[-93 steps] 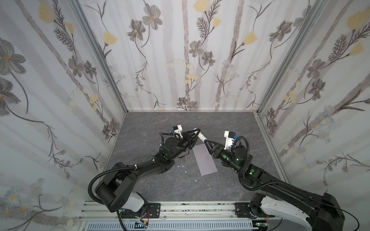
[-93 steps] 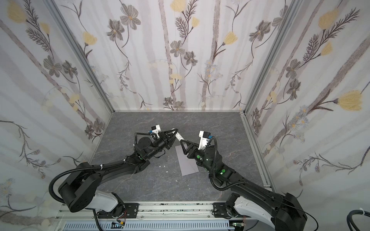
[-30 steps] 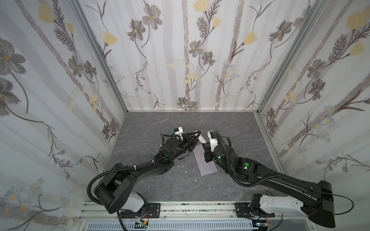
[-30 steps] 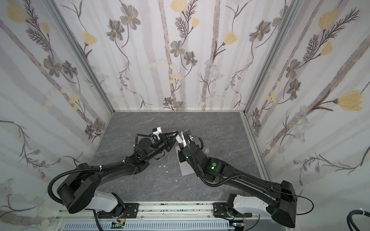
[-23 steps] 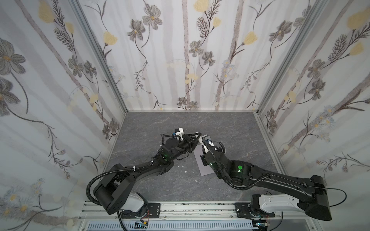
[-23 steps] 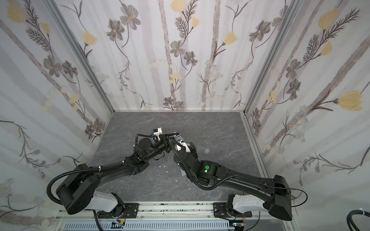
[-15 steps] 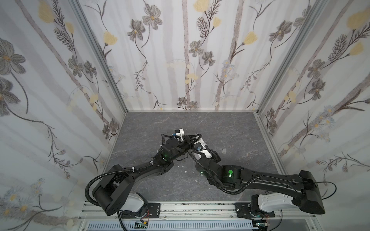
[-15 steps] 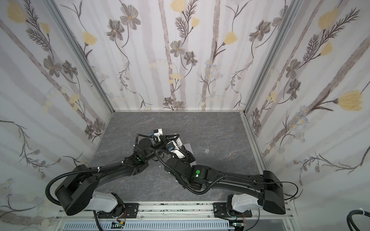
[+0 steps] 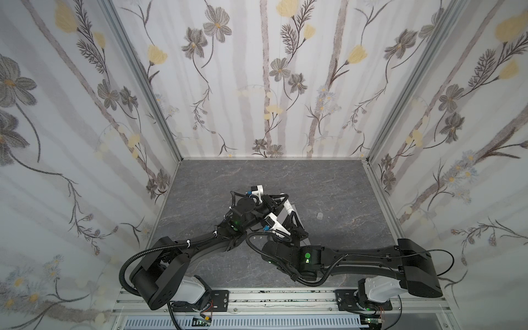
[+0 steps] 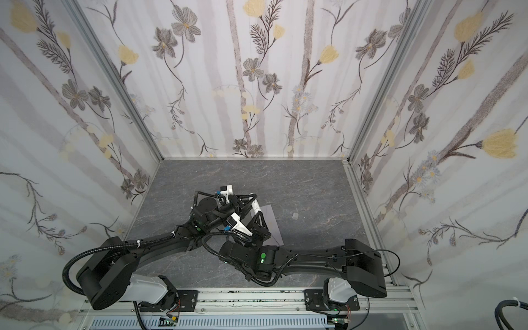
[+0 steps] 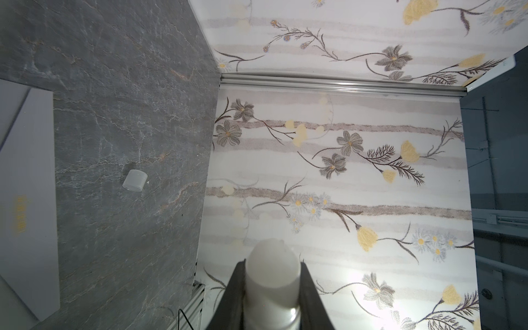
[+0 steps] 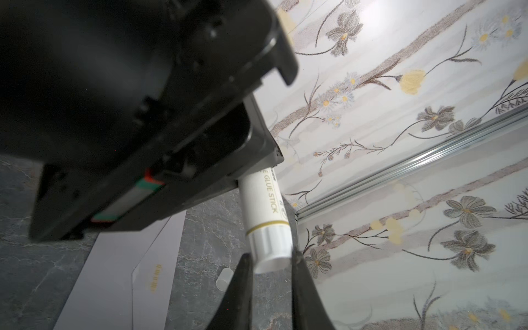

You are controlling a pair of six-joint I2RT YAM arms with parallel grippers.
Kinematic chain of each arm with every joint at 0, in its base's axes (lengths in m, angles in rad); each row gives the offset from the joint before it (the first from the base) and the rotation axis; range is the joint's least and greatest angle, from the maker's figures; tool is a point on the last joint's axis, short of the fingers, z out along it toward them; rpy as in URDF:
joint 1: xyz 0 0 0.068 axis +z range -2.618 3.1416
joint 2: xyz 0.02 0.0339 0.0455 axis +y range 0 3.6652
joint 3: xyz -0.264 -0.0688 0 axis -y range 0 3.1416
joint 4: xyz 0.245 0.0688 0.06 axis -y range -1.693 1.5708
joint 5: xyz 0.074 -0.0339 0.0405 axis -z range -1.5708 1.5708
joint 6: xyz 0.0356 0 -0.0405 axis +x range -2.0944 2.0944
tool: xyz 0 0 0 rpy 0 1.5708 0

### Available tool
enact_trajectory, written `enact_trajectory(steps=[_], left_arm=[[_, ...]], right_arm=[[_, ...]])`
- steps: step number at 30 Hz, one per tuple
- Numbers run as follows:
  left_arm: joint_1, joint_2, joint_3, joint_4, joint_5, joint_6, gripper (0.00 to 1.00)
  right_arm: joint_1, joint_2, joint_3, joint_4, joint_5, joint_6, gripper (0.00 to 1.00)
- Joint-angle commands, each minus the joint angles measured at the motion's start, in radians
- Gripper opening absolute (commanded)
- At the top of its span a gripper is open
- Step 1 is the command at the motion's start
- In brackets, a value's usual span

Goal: Place the letter into the envelope and seal it

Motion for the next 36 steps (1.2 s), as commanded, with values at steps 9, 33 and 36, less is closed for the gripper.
enact_trajectory(steps=[9,33,36], left_arm=[[0.001,-0.028,-0.006,0.122,-0.012,-0.022,0.00],[-0.005,-0.022,-0.003,0.124,-0.123,0.037,0.00],[-0.012,-0.025,-0.003,0.123,-0.146,0.041,0.00]], right_arm=[[0.007,-0.059,0.039,-0.059,-0.191,0.169,0.36],[-0.459,-0.667,-0.457,0.581,-1.248,1.054,0.62],[-0.481,-0.621,-0.480,0.686,-1.300,1.126,0.63]])
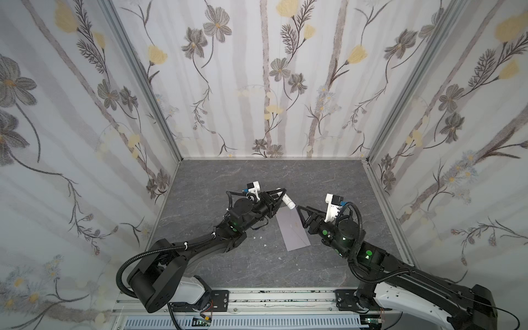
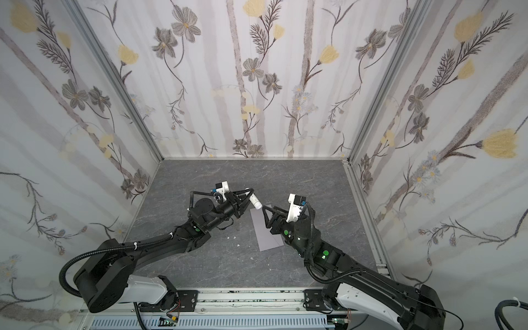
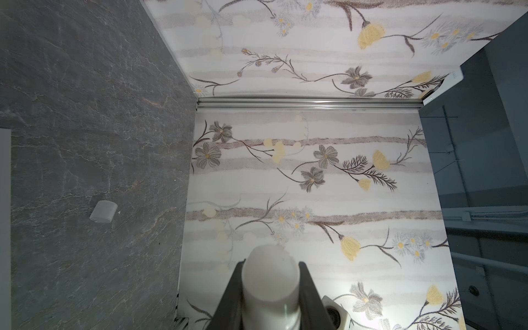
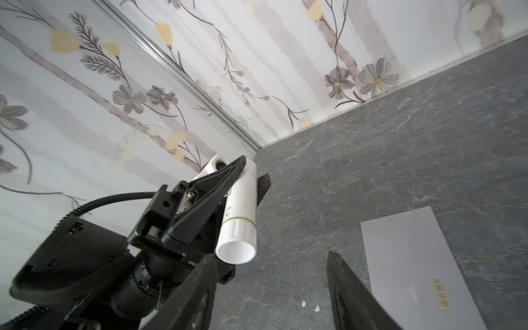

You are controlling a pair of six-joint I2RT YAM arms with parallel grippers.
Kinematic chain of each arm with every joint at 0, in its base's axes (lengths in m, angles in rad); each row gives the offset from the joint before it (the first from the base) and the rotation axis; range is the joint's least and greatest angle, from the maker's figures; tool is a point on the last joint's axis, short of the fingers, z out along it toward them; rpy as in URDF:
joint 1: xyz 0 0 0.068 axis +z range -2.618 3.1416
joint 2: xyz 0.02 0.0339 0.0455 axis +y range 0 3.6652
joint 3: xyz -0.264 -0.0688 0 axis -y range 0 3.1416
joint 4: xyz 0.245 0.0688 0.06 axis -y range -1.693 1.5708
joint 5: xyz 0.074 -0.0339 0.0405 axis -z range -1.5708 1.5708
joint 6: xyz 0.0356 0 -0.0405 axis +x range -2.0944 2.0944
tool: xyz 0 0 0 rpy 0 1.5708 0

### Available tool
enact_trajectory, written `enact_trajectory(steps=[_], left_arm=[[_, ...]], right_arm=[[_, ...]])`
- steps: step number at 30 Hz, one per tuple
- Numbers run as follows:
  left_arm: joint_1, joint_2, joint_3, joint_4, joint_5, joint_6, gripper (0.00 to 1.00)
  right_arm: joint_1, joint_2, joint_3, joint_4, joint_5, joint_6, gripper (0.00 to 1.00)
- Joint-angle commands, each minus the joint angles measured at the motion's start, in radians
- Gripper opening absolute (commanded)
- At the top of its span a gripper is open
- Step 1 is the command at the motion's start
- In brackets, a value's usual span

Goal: Place the letter into the envelope and seal it

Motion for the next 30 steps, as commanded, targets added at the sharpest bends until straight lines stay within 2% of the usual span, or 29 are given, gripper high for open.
enact_trajectory(steps=[1,7,16,25,30], left_arm=[[-0.006,-0.006,0.003,0.055,-0.045,0.022,0.00],[-0.020,-0.003,0.011,0.054,-0.088,0.032,0.00],[-0.026,0.003,0.018,0.055,-0.113,0.042,0.00],[-0.027,-0.001,0.017,0.054,-0.107,0.041,0.00],[-0.030,-0.002,0.018,0.053,-0.101,0.039,0.00]], right_arm=[[-0.021,0.044,-0.018,0.207,-0.106,0.139,0.62],[-0.046,0.118,-0.021,0.320,-0.159,0.206,0.56],[-0.052,0.157,-0.015,0.344,-0.171,0.244,0.37],[-0.061,0.160,-0.013,0.324,-0.168,0.246,0.29],[-0.066,0.166,-0.003,0.299,-0.167,0.245,0.31]])
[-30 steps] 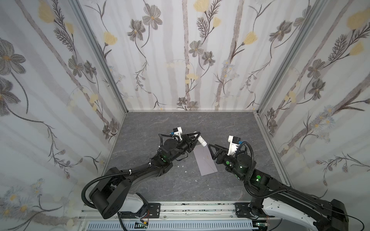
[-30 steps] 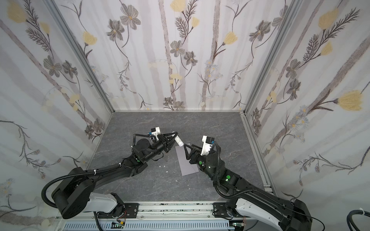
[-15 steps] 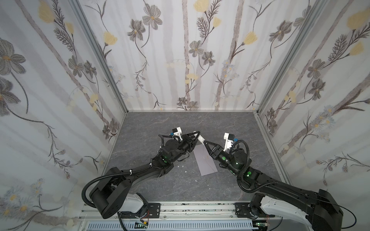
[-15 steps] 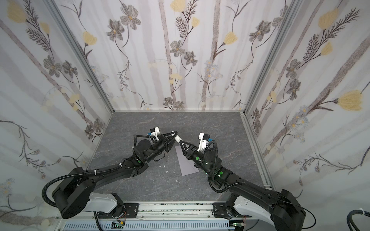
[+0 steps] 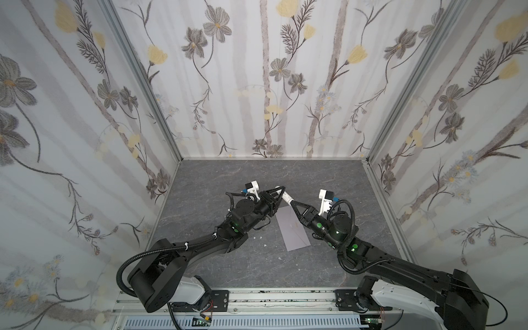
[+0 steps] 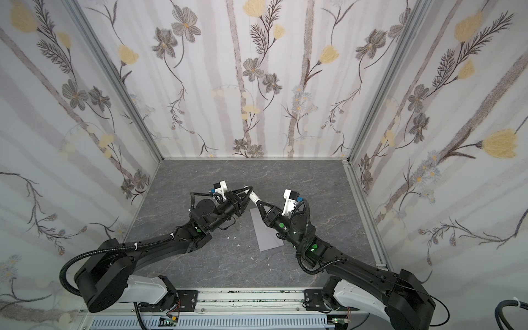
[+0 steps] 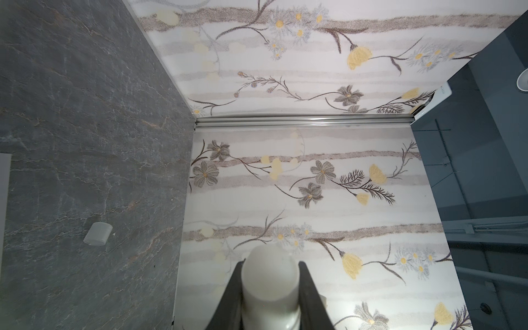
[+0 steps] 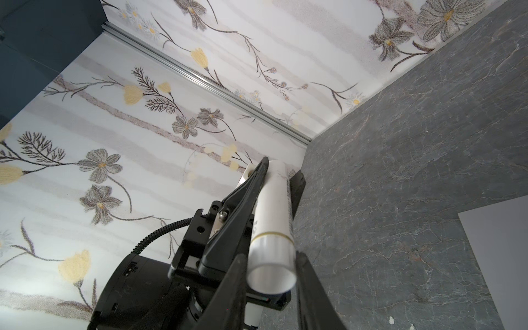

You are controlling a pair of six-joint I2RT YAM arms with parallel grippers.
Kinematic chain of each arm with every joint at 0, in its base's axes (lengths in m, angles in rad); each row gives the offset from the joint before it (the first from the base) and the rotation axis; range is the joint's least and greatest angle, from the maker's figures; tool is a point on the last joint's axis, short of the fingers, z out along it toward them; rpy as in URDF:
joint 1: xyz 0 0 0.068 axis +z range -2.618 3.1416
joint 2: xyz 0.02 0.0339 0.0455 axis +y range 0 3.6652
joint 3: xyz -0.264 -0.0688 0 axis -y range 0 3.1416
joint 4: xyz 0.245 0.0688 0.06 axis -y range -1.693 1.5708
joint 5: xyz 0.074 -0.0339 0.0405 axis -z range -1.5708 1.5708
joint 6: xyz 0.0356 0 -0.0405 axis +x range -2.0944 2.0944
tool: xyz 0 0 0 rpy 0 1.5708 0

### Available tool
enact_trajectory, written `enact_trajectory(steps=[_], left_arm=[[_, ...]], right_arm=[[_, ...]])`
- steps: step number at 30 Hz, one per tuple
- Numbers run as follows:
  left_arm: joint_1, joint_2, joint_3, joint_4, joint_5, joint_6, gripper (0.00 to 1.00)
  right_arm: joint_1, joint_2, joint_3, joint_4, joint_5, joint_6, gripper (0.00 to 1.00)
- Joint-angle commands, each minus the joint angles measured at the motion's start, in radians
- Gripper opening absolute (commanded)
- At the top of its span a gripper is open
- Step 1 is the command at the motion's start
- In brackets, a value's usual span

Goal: Place the letter into the envelope and seal it

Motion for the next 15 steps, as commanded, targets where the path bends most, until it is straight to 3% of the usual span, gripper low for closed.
enact_trajectory(steps=[1,6,11,15], left_arm=[[-0.004,-0.003,0.008,0.047,0.008,0.014,0.00],[-0.004,-0.004,0.005,0.048,0.008,0.012,0.00],[-0.004,-0.003,0.005,0.048,0.009,0.013,0.00],[-0.004,0.000,0.007,0.047,0.015,0.011,0.00]], right_arm=[[-0.003,0.007,0.014,0.014,-0.004,0.005,0.32],[-0.005,0.015,0.029,-0.003,-0.008,-0.002,0.32],[-0.009,0.018,0.039,-0.014,-0.014,-0.012,0.19],[-0.008,0.017,0.070,-0.074,-0.018,-0.054,0.16]])
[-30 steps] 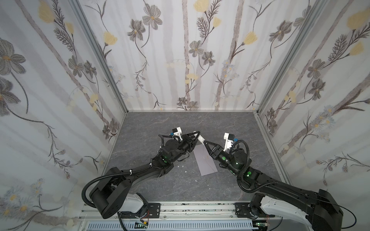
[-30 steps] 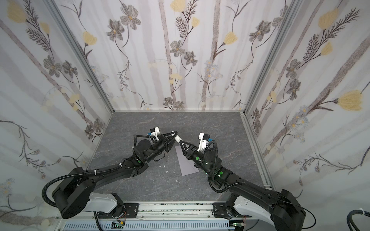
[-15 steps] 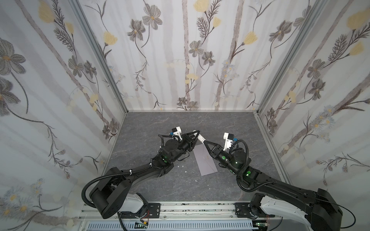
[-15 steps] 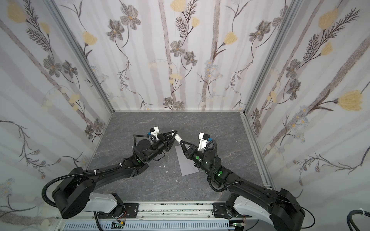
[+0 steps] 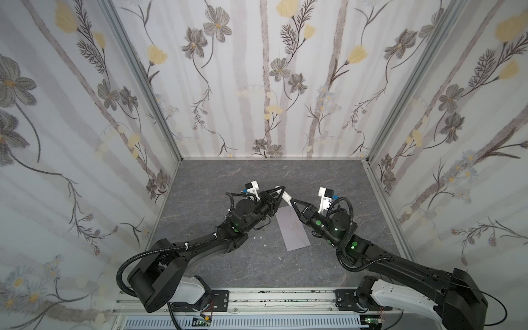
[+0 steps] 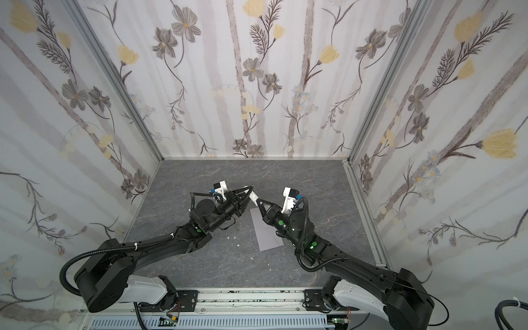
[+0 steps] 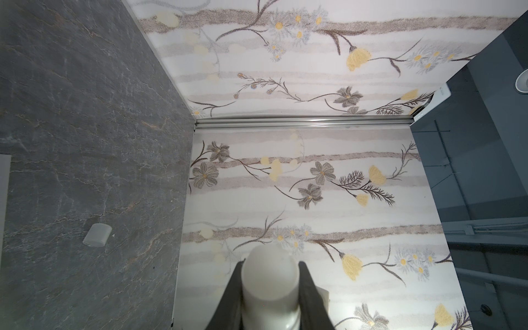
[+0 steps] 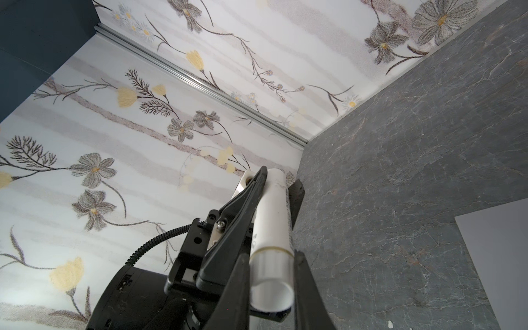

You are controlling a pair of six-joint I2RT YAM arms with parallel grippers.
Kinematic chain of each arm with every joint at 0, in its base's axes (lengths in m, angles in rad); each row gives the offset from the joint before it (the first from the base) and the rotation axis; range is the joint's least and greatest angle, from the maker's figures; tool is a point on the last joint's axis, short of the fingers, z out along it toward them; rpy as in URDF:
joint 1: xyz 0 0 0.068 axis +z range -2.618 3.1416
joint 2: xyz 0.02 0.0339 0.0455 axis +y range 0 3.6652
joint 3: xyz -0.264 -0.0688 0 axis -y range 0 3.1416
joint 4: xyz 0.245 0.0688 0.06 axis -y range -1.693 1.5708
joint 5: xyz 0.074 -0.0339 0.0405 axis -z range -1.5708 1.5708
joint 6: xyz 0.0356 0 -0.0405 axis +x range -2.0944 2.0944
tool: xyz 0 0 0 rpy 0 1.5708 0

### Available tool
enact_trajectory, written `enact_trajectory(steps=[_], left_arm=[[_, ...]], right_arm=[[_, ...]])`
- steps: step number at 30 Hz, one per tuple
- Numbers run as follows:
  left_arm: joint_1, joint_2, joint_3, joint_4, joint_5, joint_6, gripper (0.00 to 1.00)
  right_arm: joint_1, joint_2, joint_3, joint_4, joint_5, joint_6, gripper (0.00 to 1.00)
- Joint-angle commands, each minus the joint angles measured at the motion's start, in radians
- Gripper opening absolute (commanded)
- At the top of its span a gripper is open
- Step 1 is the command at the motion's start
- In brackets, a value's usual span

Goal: Place the letter into the envelope and seal it

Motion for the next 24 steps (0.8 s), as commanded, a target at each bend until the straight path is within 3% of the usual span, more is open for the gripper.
enact_trajectory(steps=[1,12,24], left_arm=[[-0.002,0.001,0.009,0.045,0.024,0.010,0.00],[-0.003,-0.008,-0.002,0.046,0.059,-0.023,0.00],[-0.003,-0.013,-0.002,0.041,0.102,-0.049,0.00]], right_arm=[[0.000,0.003,0.039,-0.049,-0.013,-0.059,0.15],[0.058,0.005,0.229,-0.453,0.219,-0.351,0.11],[0.198,0.113,0.398,-0.678,0.514,-0.692,0.10]])
